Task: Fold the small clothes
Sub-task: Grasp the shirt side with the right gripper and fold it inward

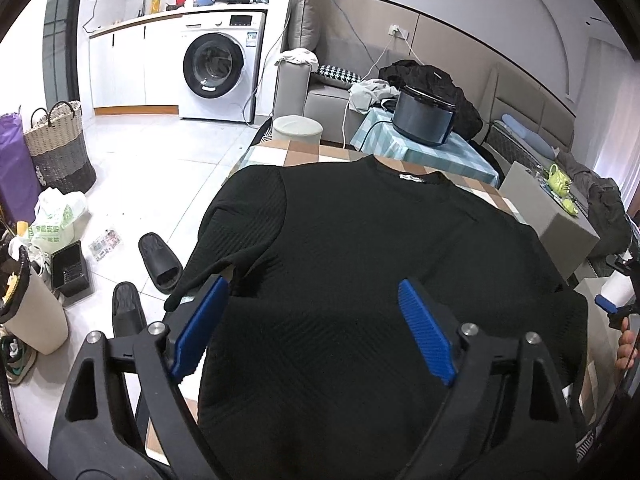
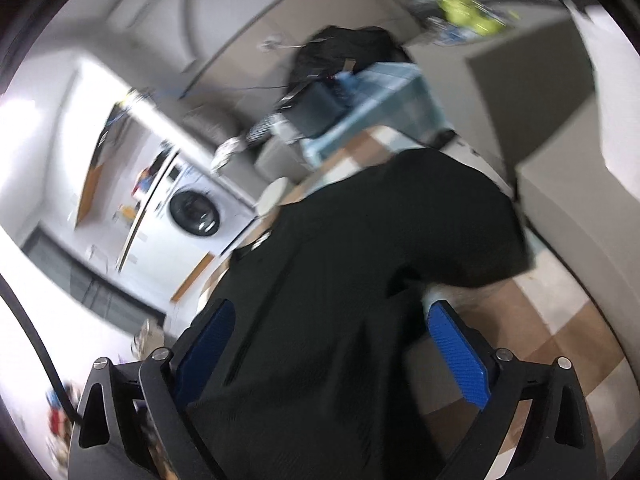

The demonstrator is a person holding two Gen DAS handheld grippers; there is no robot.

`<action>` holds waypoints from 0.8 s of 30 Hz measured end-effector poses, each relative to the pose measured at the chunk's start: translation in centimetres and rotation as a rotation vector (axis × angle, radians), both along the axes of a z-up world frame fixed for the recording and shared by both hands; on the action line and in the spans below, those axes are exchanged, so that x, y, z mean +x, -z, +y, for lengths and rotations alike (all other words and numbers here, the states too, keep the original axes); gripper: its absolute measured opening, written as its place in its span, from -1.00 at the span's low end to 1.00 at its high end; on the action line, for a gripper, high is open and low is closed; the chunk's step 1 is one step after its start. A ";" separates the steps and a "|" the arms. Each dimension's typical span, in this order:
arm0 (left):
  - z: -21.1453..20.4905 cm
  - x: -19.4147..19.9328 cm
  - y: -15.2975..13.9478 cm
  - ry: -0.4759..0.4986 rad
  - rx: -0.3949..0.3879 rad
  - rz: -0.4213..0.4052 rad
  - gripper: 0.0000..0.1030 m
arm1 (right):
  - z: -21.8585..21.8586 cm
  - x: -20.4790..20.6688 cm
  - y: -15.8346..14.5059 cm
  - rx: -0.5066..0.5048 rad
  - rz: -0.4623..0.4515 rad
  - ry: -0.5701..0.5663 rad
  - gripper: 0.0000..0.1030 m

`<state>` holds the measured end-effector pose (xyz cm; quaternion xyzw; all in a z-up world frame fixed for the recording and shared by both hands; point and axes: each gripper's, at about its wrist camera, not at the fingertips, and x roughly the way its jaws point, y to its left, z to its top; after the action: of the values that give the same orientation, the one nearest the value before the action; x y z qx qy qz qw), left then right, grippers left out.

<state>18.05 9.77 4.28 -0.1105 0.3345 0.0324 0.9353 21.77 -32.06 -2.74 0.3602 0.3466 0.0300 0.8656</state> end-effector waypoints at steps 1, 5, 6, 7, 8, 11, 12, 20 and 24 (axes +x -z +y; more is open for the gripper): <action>0.1 0.4 0.2 -0.001 -0.001 0.005 0.66 | -0.9 0.5 0.7 0.023 0.025 0.026 0.83; 0.3 1.9 1.3 -0.009 -0.007 0.029 0.66 | -3.5 1.5 3.6 0.079 0.110 0.106 0.70; 0.4 2.1 1.6 -0.011 -0.009 0.031 0.66 | -4.2 1.8 4.5 0.107 0.136 0.128 0.69; 0.4 2.3 1.8 -0.013 -0.010 0.034 0.66 | -4.8 1.9 5.1 0.117 0.150 0.145 0.66; 0.4 2.6 1.9 -0.017 -0.011 0.038 0.66 | -5.3 2.0 5.5 0.115 0.166 0.163 0.65; 0.1 3.2 2.4 -0.019 -0.008 0.048 0.66 | -6.6 2.5 6.3 0.104 0.190 0.189 0.64; -0.1 3.3 2.6 -0.019 -0.006 0.050 0.66 | -6.9 2.7 6.5 0.094 0.197 0.196 0.63; -2.1 4.5 3.7 0.005 0.003 0.072 0.66 | -7.4 3.9 6.9 -0.006 0.242 0.217 0.40; -3.1 5.0 3.9 0.024 0.013 0.072 0.66 | -7.5 4.6 6.9 -0.036 0.245 0.217 0.35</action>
<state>23.08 6.69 0.39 -0.0993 0.3691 0.0273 0.9237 26.35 -39.56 -9.65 0.3808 0.4092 -0.1144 0.8213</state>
